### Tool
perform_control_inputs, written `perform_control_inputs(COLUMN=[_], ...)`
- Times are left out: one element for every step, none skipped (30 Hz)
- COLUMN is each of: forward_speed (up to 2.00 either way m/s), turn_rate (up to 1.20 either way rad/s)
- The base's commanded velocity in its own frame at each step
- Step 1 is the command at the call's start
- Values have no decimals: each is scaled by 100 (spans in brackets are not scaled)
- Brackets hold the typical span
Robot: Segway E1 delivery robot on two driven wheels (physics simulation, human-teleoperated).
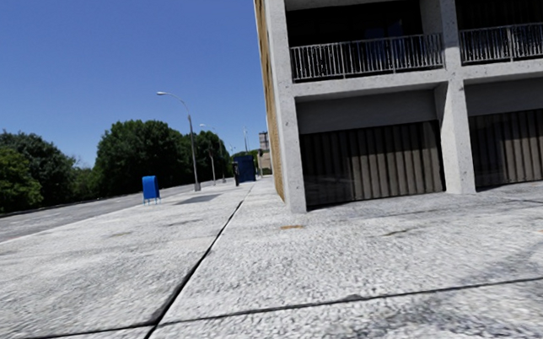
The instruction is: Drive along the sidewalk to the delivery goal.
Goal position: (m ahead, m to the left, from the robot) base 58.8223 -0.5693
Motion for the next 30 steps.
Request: perform_control_inputs(forward_speed=[200,200,200,200,200,200,200,200,200,200,200,200,200,200,200,200,200,200,200,200,200,200,200,200,200,200,200,200,200,200], turn_rate=[0,0,0,0,0,0,0,7,7,22,36,39,39,40,40,40,40,40,40,40,40,40,40,39,39,33,22,22,11,0])
